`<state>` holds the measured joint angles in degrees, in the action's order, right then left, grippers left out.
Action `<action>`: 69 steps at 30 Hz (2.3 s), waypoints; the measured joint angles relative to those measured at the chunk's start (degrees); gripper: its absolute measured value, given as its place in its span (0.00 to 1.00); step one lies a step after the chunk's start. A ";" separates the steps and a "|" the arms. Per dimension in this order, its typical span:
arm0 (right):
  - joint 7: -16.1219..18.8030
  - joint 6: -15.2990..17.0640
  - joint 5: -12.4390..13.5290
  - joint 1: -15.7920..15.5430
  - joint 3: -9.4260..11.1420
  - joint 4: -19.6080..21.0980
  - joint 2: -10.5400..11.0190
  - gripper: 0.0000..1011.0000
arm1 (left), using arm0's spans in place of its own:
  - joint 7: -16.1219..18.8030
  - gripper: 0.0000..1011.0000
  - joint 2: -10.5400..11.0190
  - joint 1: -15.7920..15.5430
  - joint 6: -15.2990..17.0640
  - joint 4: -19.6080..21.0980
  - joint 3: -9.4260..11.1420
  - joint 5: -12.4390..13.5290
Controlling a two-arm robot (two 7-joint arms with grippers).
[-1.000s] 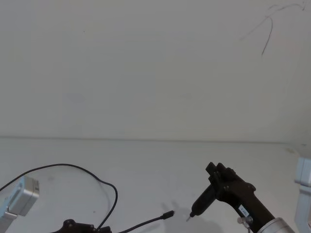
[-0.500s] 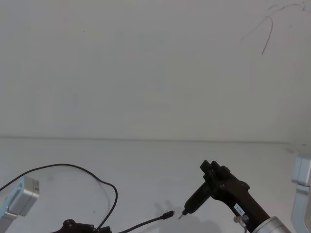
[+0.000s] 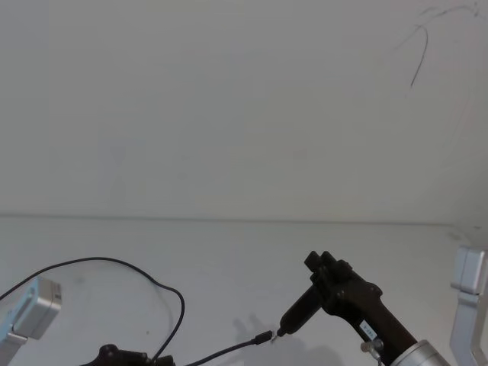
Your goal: Pick up the data cable with the one hand.
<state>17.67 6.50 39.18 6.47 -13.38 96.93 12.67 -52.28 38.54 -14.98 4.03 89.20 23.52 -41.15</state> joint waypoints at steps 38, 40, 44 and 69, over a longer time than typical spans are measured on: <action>5.95 -10.78 -4.10 3.02 -4.20 -5.89 2.99 0.25 | 0.00 0.05 0.00 0.00 0.00 0.00 0.00 0.00; 6.20 -11.08 -4.16 3.16 -4.34 -6.15 3.08 0.25 | 0.00 0.05 -0.01 0.00 0.00 0.00 0.00 0.00; 6.77 -11.69 -4.23 3.48 -4.69 -6.79 3.33 0.25 | 0.00 0.05 0.00 0.00 0.00 0.00 0.00 0.00; 9.52 -14.80 -2.79 5.78 -5.82 -10.07 4.09 0.25 | 0.00 0.05 -0.01 0.00 0.00 0.00 0.00 0.00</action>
<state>27.19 -8.30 36.39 12.25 -19.20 86.86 16.76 -52.27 38.53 -14.98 4.03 89.20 23.52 -41.15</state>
